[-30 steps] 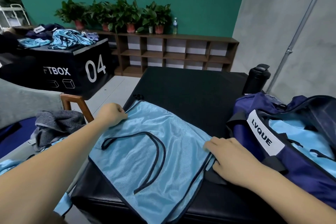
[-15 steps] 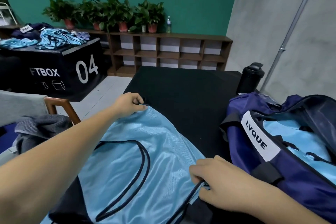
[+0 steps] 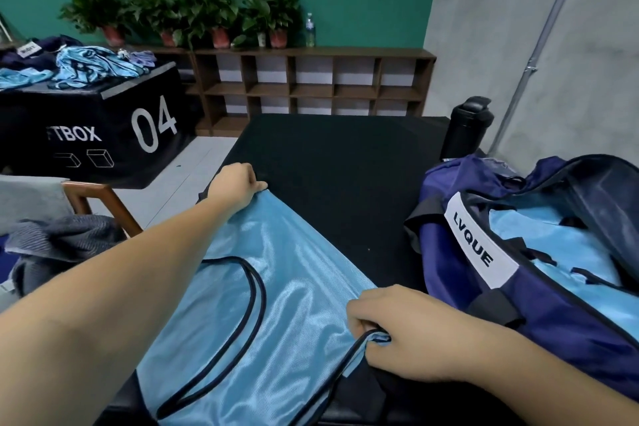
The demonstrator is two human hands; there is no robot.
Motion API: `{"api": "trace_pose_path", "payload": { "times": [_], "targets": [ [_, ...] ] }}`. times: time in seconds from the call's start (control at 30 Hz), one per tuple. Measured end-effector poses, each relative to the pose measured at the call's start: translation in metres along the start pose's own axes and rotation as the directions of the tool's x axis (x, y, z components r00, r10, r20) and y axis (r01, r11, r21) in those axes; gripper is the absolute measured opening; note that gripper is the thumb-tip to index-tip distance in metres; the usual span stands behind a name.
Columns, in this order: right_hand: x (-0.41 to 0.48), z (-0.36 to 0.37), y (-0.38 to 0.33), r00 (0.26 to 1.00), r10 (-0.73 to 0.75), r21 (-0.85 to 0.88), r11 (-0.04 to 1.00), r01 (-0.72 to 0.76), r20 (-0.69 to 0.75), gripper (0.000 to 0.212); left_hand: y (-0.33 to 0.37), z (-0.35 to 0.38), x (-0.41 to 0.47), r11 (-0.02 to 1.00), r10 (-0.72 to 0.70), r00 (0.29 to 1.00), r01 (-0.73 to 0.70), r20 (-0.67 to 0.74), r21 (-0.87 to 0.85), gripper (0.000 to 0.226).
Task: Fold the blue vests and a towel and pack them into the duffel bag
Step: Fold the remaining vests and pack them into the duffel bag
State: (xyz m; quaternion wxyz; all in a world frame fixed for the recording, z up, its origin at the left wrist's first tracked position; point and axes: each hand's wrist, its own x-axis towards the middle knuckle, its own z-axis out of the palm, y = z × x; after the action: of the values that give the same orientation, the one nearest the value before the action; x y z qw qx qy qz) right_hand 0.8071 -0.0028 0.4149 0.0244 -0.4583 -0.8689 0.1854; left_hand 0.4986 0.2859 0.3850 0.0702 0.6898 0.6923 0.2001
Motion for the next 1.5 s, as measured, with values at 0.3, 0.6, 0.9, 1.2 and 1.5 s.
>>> {"api": "trace_pose_path", "payload": {
  "times": [0.3, 0.6, 0.9, 1.2, 1.5],
  "targets": [
    [-0.004, 0.003, 0.008, 0.998, 0.032, -0.090, 0.995, -0.037, -0.049, 0.025, -0.029, -0.031, -0.054, 0.998, 0.062, 0.998, -0.062, 0.031, 0.011, 0.026],
    [0.004, 0.002, 0.003, 0.998, 0.052, -0.132, 0.990, -0.057, -0.040, 0.020, -0.087, -0.095, -0.098, 0.919, -0.270, 0.893, 0.128, 0.359, 0.372, 0.041],
    [0.006, 0.001, -0.007, 0.993, 0.119, -0.154, 0.981, -0.120, -0.019, 0.011, -0.097, -0.081, -0.071, 0.968, -0.244, 0.925, 0.214, 0.292, 0.130, 0.018],
    [0.000, 0.005, -0.025, 0.995, 0.057, -0.017, 0.998, -0.056, 0.085, 0.021, -0.030, -0.024, -0.026, 0.991, -0.134, 0.988, 0.132, 0.081, 0.030, 0.012],
    [-0.002, 0.009, -0.026, 0.999, -0.021, 0.032, 0.999, 0.020, 0.027, 0.016, 0.014, -0.008, -0.032, 0.998, 0.056, 0.998, -0.056, -0.029, 0.030, 0.037]
  ]
}}
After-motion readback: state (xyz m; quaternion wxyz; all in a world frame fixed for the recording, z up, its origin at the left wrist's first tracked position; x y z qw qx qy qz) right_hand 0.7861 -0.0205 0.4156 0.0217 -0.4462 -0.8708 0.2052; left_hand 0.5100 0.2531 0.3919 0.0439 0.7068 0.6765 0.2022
